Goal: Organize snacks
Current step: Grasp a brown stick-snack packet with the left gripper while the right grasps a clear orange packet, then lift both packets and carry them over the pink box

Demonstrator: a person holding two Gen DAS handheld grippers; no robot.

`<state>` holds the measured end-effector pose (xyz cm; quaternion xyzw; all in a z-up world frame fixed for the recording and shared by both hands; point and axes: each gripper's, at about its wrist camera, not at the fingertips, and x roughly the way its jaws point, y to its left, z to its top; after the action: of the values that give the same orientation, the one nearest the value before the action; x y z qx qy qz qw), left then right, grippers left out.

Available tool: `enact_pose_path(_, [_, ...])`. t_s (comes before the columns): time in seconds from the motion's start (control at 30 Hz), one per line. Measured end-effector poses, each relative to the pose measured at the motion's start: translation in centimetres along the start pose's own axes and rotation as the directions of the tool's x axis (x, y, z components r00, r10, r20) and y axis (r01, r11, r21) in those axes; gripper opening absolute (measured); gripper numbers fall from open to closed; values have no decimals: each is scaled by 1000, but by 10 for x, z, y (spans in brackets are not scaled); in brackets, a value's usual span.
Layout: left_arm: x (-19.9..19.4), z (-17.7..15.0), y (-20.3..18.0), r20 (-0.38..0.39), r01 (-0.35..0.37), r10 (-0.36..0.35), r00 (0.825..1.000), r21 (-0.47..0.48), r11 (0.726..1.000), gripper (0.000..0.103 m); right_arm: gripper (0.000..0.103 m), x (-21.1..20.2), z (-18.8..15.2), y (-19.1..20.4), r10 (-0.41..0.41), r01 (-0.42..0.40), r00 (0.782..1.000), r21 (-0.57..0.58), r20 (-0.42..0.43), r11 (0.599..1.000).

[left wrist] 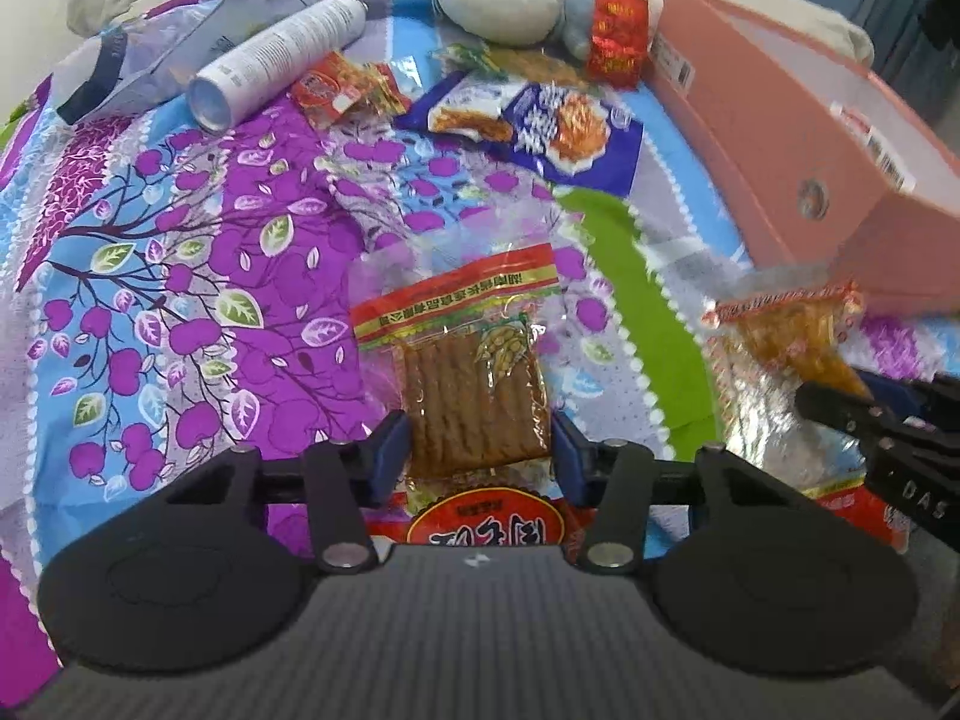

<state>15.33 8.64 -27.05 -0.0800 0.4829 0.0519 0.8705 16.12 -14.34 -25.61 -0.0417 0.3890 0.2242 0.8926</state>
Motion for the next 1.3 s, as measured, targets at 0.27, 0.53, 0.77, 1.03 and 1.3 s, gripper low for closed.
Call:
enact_pose_path(0.27, [-37, 17, 0, 66, 53, -50, 997, -51, 997, 56, 26, -22, 12, 1, 30, -31, 999, 22, 36, 999])
enact_pose_path(0.53, [-72, 38, -13, 128, 96, -89, 988, -47, 994, 56, 25, -51, 27, 5, 67, -68, 994, 13, 92, 998])
enact_pose_path(0.77, [-91, 55, -27, 174, 139, -132, 976, -30, 990, 56, 25, -72, 40, -2, 68, -73, 987, 30, 145, 997])
enact_pose_path(1.03, [-102, 87, -50, 234, 196, -193, 953, 12, 981, 56, 24, -94, 64, -23, 17, -30, 972, 51, 236, 998])
enact_pose_path(1.3, [-97, 140, -89, 275, 275, -284, 918, 73, 959, 56, 24, -107, 99, -63, -89, 58, 941, 104, 326, 993])
